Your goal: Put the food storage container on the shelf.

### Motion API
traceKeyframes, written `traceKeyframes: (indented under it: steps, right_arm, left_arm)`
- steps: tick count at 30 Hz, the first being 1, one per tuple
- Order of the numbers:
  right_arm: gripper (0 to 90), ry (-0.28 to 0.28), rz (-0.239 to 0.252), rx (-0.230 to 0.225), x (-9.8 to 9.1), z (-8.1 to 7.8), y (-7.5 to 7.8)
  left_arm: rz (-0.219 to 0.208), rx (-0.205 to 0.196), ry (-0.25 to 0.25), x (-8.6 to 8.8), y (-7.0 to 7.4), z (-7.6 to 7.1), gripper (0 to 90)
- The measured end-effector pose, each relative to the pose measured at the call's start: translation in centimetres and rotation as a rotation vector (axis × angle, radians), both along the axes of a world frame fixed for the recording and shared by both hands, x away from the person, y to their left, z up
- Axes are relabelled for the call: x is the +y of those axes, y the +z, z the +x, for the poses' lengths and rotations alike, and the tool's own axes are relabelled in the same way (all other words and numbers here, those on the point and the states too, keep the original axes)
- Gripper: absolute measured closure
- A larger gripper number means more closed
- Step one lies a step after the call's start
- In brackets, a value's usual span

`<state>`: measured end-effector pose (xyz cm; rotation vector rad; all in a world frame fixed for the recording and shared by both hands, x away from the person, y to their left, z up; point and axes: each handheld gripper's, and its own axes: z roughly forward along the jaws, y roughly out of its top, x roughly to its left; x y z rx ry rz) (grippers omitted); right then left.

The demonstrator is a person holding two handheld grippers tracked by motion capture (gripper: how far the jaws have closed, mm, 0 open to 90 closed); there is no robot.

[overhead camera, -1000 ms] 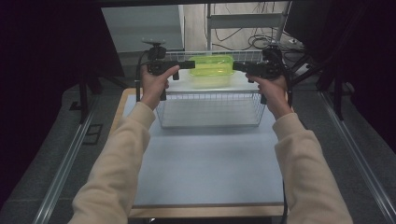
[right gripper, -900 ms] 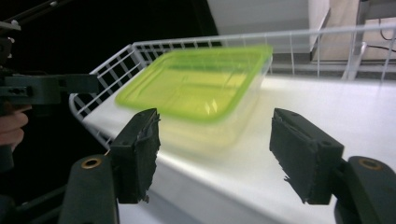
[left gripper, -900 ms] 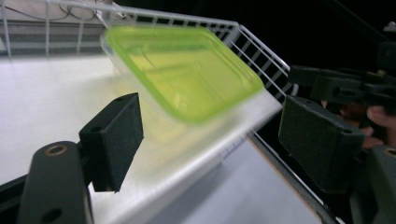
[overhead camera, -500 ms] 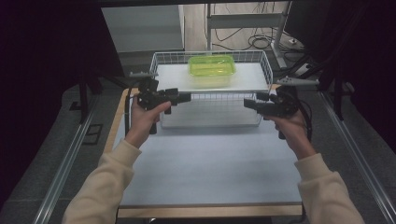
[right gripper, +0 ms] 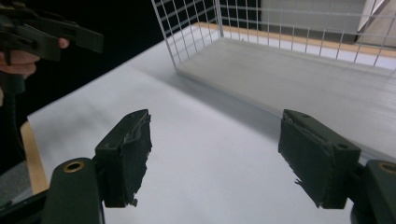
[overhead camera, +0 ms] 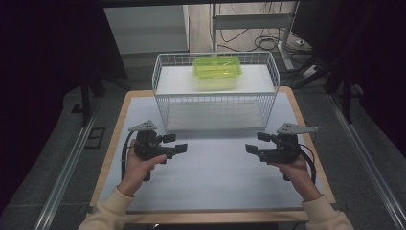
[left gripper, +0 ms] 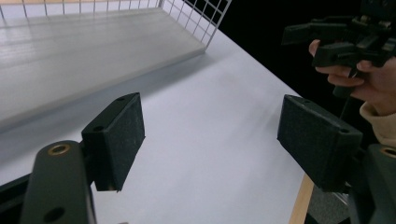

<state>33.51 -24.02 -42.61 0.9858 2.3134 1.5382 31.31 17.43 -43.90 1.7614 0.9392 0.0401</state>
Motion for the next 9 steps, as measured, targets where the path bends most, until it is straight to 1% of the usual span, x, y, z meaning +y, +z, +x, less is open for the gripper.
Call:
traceKeyframes:
  steps: [1, 2, 3, 4, 5, 6, 7, 8, 9]
  right_arm:
    - [25.8, -0.001, -0.004, 0.001, 0.05, -0.02, 0.02]
    - [25.8, -0.004, 0.003, -0.006, 0.03, -0.09, 0.11]
    - [25.8, -0.004, 0.018, -0.012, -0.03, -0.18, 0.2]
    - [25.6, -0.003, 0.029, -0.015, -0.08, -0.29, 0.25]
    - [24.9, -0.003, 0.03, -0.02, -0.11, -0.4, 0.28]
    - [24.4, -0.005, 0.023, -0.036, -0.18, -0.51, 0.26]
    - [24.4, -0.005, 0.023, -0.036, -0.18, -0.51, 0.26]
    - [22.9, -0.014, 0.016, -0.052, -0.41, -0.69, 0.15]
    - [22.9, -0.014, 0.016, -0.052, -0.41, -0.69, 0.15]
  left_arm:
    - [0.0, 0.0, 0.0, 0.0, 0.0, 0.0, 22.8]
    - [-0.001, -0.007, -0.001, -0.06, -0.16, -0.14, 22.9]
    - [-0.001, -0.007, -0.001, -0.06, -0.16, -0.14, 22.9]
    - [-0.003, -0.016, 0.002, -0.12, -0.31, -0.22, 22.9]
    - [-0.006, -0.01, 0.001, -0.17, -0.42, -0.18, 23.0]
    - [-0.002, -0.003, -0.005, -0.17, -0.5, -0.09, 23.0]
    - [-0.002, -0.003, -0.005, -0.17, -0.5, -0.09, 22.6]
    - [-0.002, -0.003, 0.005, -0.14, -0.63, -0.06, 22.7]
    - [-0.002, -0.003, 0.005, -0.14, -0.63, -0.06, 22.8]
